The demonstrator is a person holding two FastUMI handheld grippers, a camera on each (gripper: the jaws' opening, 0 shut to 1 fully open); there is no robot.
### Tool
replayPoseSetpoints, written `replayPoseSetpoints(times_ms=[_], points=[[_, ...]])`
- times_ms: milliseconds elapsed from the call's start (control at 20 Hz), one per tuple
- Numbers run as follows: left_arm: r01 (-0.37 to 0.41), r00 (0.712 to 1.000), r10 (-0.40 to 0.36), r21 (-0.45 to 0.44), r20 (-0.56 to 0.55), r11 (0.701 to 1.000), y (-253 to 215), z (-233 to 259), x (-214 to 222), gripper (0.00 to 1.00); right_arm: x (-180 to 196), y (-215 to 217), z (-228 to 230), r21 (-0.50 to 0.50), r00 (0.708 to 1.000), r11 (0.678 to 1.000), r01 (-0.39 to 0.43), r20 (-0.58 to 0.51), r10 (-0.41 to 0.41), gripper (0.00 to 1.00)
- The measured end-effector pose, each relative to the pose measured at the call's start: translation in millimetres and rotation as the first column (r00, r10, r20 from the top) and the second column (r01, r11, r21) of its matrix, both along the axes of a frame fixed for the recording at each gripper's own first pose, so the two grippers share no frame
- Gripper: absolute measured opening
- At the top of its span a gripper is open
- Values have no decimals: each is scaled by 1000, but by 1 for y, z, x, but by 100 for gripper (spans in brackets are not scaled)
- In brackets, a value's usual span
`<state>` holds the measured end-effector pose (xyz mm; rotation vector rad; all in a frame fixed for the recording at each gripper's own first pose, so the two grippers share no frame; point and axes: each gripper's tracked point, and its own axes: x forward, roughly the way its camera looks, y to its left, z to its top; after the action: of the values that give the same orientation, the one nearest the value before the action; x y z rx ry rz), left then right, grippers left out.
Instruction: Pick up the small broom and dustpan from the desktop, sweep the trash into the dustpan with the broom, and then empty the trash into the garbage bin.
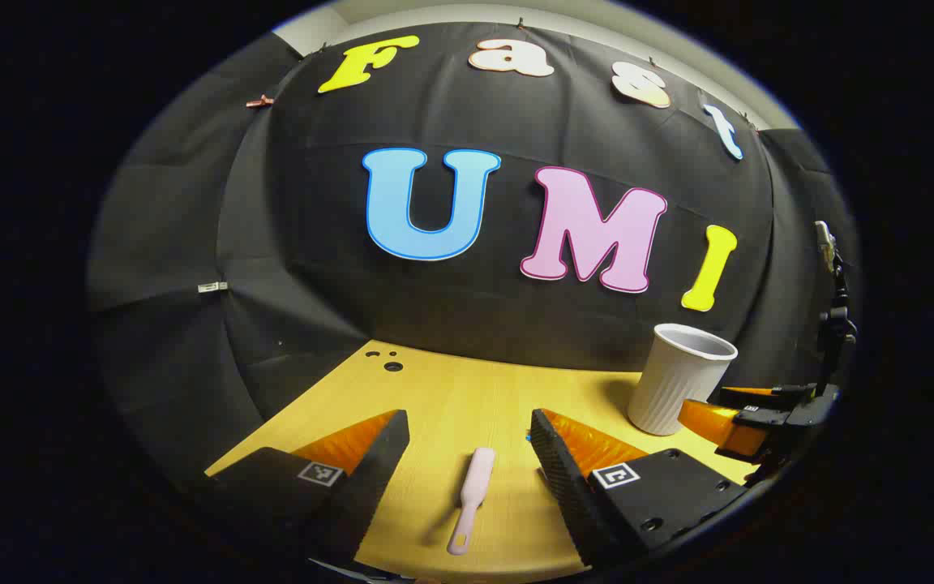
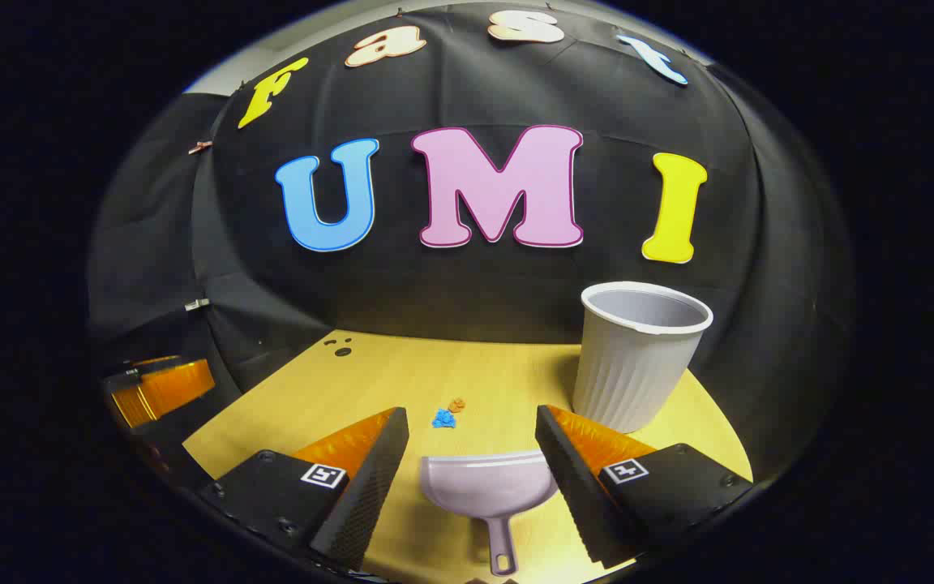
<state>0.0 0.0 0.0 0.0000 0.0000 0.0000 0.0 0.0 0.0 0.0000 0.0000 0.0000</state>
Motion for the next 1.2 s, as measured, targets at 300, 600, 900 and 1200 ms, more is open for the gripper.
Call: replayPoseSetpoints(times_ms=[300, 600, 900, 1200], points=[[35, 999, -37, 63, 33, 997, 2, 5, 3, 96, 2, -5, -3, 56, 1000, 998, -2, -16, 2, 99], [103, 995, -101, 65, -24, 993, -5, -9, 3, 96, 1, -33, -3, 78, 996, 993, 86, -27, -84, 99], [136, 985, -129, 56, -112, 989, -4, -42, 10, 96, -6, -36, -47, 73, 985, 992, 99, -151, -87, 99], [138, 973, -127, 47, -191, 989, -1, -73, 20, 96, 0, -36, -97, 90, 953, 993, 77, -298, -47, 99]])
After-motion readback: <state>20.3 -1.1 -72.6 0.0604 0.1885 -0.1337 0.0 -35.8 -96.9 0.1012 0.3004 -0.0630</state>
